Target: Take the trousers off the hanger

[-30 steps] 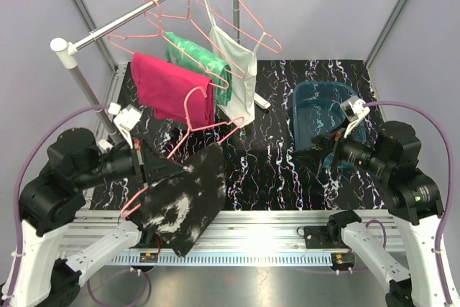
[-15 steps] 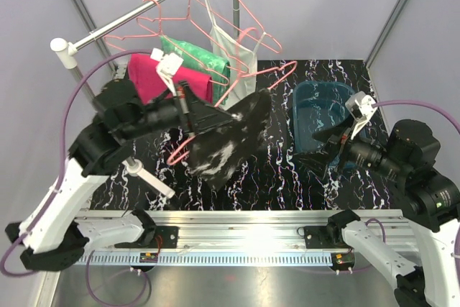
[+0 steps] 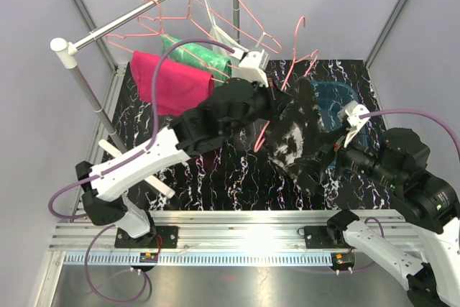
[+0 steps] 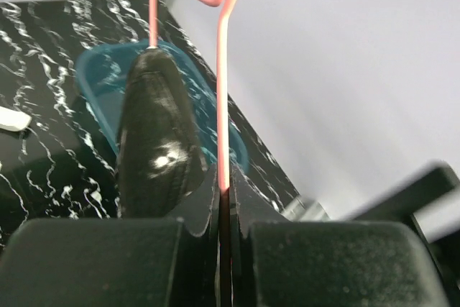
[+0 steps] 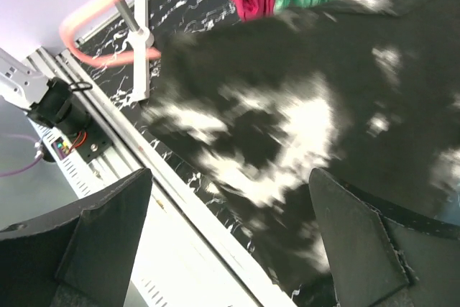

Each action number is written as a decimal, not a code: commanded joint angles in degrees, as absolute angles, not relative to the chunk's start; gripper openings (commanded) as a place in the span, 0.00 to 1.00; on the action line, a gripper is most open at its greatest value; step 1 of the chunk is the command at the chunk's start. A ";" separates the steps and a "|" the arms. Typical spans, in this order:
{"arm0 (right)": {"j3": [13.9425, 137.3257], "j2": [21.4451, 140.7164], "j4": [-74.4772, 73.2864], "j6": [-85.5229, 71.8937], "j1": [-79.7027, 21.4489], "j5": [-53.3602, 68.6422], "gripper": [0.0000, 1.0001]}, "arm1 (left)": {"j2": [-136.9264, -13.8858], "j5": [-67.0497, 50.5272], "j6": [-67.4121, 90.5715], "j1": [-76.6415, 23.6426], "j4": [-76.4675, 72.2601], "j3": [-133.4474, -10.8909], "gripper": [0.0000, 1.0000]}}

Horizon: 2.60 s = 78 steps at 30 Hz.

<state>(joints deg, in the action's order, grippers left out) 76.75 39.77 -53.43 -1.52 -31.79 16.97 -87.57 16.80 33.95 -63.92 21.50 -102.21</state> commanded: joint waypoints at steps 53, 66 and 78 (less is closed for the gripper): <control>50.37 45.26 13.68 11.60 -41.66 -3.16 0.73 | -96.24 47.46 51.50 -70.58 28.03 -131.83 0.00; 47.63 49.04 29.36 20.57 -42.98 -16.71 0.25 | -96.33 44.74 52.82 -70.66 29.44 -132.01 0.00; 53.44 46.85 17.49 19.69 -42.89 -7.29 0.47 | -94.22 45.35 49.75 -70.58 28.65 -129.99 0.00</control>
